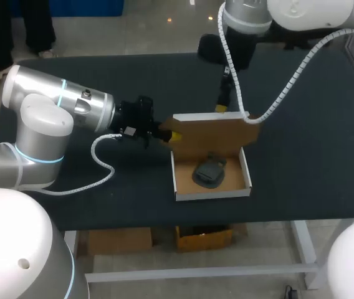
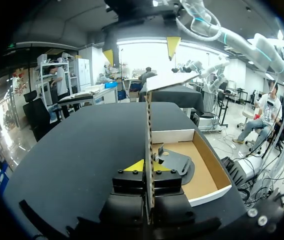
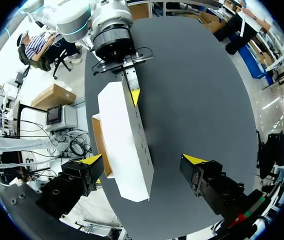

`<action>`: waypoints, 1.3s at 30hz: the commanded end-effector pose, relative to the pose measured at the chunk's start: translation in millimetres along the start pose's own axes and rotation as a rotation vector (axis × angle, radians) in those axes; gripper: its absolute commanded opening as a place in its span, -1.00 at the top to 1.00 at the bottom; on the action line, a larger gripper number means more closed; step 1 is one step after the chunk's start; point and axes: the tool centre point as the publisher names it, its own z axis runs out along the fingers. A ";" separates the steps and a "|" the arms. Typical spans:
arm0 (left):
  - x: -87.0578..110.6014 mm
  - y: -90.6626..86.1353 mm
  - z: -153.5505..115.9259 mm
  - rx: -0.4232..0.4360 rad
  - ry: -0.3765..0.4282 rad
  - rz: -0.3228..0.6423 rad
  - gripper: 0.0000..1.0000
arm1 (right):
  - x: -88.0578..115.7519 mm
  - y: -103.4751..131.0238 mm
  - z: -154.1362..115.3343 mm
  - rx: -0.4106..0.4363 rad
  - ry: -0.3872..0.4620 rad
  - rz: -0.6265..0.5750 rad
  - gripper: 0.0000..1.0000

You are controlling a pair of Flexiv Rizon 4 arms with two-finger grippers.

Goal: Assemble the packaging by folding the flat box into shape, placing the metal phone stand inside, and closing the box properly

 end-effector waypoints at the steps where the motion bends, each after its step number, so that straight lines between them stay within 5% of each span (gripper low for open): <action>1: 0.9 1.0 1.5 0.002 -0.002 0.001 1.00 | 3.8 -8.2 -10.1 -0.027 -0.022 0.042 -1.00; 28: 0.9 1.0 1.5 0.002 -0.002 0.001 1.00 | 1.2 -12.3 -14.5 -0.024 -0.034 0.085 -1.00; 39: 10.9 -2.3 2.3 -0.036 -0.085 0.146 1.00 | 1.2 -28.6 -14.2 -0.043 -0.062 0.231 -1.00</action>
